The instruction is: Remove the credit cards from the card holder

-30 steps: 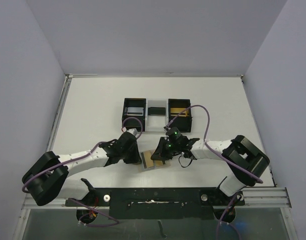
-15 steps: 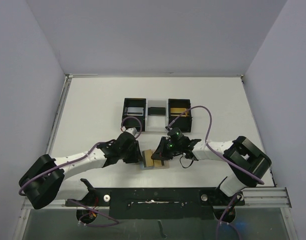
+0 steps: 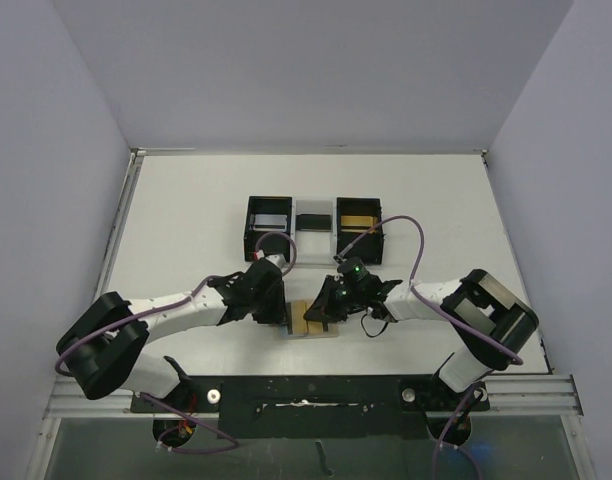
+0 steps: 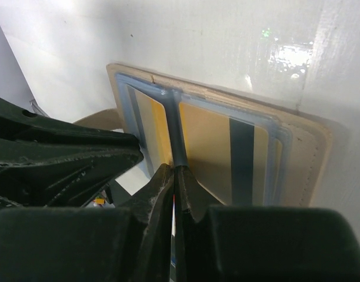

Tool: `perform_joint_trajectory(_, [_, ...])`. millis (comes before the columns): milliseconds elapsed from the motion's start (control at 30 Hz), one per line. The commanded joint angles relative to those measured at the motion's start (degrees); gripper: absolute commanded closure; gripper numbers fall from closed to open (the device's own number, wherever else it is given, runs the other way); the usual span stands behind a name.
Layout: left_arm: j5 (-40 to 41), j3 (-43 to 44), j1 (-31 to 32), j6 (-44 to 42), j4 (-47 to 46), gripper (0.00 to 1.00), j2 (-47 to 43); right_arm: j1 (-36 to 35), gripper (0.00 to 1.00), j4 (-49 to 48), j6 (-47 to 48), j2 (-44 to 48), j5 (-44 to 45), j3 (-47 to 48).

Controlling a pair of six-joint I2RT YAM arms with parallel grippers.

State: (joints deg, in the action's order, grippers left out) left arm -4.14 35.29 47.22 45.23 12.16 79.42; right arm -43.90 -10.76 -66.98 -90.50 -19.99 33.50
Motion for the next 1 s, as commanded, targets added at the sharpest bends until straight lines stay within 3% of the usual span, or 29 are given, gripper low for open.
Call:
perform_joint_trajectory(0, [5.0,3.5,0.3,-2.5,5.0,0.88,1.3,0.7,1.00,-2.4,-0.4,1.1,-1.3,-0.8])
perform_joint_trajectory(167, [5.3,2.6,0.3,-2.5,4.9,0.89,0.5,1.1,0.99,-2.8,-0.7,2.1,-1.5,-1.6])
perform_joint_trajectory(533, [2.5,0.2,0.3,-1.8,1.4,0.90,1.4,1.1,0.77,-9.0,-3.2,-2.0,-3.2,-2.2])
perform_joint_trajectory(667, [2.6,0.4,0.3,-1.9,1.5,0.90,1.4,1.1,0.82,-11.5,-3.8,-1.7,-3.2,-3.1])
perform_joint_trajectory(833, [3.2,0.5,0.3,-2.1,2.1,0.91,1.0,1.3,0.99,-11.8,-3.3,-0.4,-3.6,-3.0])
perform_joint_trajectory(967, [3.7,0.2,0.3,-2.0,2.4,0.92,0.5,1.6,1.00,-5.6,-1.9,2.0,-1.2,-2.9])
